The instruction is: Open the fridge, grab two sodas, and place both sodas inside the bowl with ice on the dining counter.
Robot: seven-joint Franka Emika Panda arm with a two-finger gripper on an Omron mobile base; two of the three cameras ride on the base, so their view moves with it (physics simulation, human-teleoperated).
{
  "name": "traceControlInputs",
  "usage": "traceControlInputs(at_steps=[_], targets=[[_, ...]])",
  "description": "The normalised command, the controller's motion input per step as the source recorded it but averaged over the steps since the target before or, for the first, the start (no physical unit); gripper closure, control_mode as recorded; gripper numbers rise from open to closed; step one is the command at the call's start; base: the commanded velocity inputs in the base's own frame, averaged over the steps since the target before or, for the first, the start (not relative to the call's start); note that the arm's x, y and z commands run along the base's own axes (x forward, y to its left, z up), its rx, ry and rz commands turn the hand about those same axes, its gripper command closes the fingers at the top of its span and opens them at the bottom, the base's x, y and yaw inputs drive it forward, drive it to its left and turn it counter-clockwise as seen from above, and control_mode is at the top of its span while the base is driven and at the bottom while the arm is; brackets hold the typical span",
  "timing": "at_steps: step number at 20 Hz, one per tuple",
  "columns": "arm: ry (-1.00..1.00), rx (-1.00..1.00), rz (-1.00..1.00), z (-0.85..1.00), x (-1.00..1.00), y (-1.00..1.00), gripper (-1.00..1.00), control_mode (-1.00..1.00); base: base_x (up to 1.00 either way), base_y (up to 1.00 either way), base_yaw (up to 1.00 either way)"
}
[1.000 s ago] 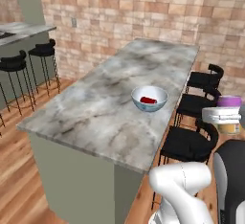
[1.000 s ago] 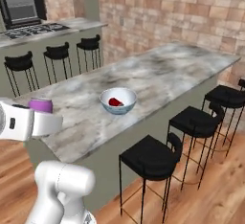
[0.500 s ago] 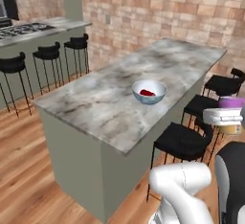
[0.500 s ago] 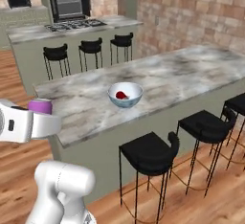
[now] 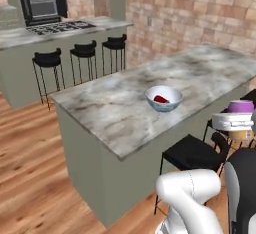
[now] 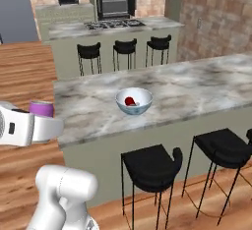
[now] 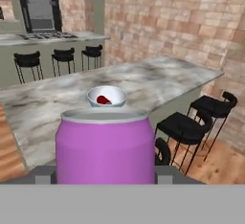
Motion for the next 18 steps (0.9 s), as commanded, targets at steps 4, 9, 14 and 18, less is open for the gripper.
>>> traceControlInputs(at_steps=[4, 9, 14, 18], targets=[[0.0, 0.0, 0.0, 0.0, 0.0, 0.0, 1.0, 1.0, 0.0, -0.69, 0.4], [0.0, 0.0, 0.0, 0.0, 0.0, 0.0, 1.0, 1.0, 0.0, -0.7, 0.39], [0.0, 0.0, 0.0, 0.0, 0.0, 0.0, 1.0, 1.0, 0.0, -0.72, 0.38], [0.0, 0.0, 0.0, 0.0, 0.0, 0.0, 1.0, 1.0, 0.0, -0.73, 0.38]])
